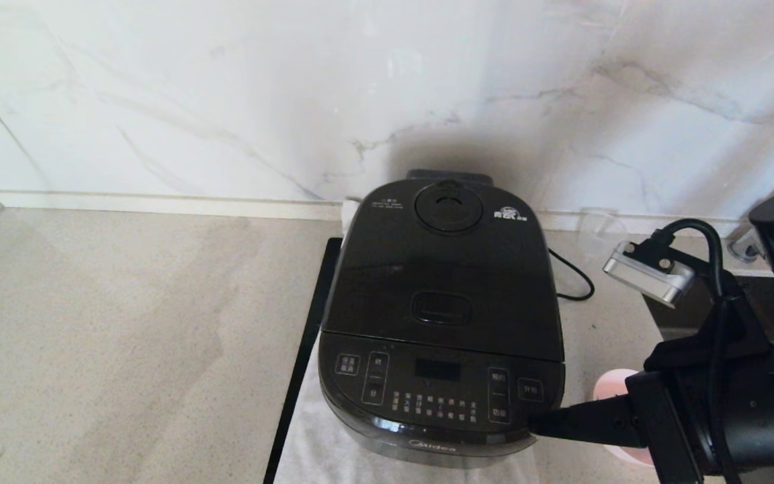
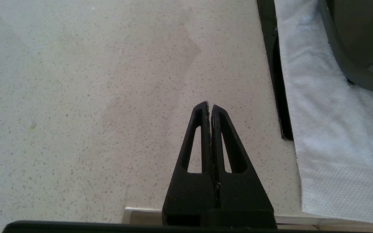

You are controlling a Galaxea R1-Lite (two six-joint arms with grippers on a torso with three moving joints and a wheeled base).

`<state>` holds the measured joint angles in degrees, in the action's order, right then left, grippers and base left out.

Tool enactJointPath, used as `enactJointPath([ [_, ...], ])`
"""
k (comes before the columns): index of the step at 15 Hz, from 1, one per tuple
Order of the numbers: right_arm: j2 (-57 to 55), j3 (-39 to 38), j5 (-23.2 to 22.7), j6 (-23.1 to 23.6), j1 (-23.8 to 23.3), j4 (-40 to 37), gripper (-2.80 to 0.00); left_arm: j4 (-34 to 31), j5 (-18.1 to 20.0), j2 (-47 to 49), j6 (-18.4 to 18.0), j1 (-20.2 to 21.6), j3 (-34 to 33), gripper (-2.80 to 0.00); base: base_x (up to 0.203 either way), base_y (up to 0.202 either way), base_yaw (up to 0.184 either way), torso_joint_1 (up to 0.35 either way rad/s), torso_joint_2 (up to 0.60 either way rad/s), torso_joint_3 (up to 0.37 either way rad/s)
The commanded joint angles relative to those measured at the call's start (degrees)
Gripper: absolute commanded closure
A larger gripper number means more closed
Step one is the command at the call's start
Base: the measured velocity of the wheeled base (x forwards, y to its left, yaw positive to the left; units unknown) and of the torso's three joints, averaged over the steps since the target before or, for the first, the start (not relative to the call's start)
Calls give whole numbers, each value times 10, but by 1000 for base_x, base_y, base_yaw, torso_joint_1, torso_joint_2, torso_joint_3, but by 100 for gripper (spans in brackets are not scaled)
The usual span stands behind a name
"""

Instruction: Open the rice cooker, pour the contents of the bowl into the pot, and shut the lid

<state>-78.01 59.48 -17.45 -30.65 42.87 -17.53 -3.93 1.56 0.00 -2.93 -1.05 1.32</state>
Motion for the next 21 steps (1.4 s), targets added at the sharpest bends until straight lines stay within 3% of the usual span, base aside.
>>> enactJointPath([
  [1, 6, -1, -2, -1, -13, -1, 0, 0, 0, -1, -1, 0, 0, 0, 0, 0, 0, 0, 0, 0],
  [15, 1, 6, -6, 2, -45, 2, 0, 0, 0, -1, -1, 0, 0, 0, 0, 0, 0, 0, 0, 0],
  [21, -11, 9, -29, 2, -60, 2, 0, 0, 0, -1, 0, 0, 0, 0, 0, 0, 0, 0, 0, 0],
])
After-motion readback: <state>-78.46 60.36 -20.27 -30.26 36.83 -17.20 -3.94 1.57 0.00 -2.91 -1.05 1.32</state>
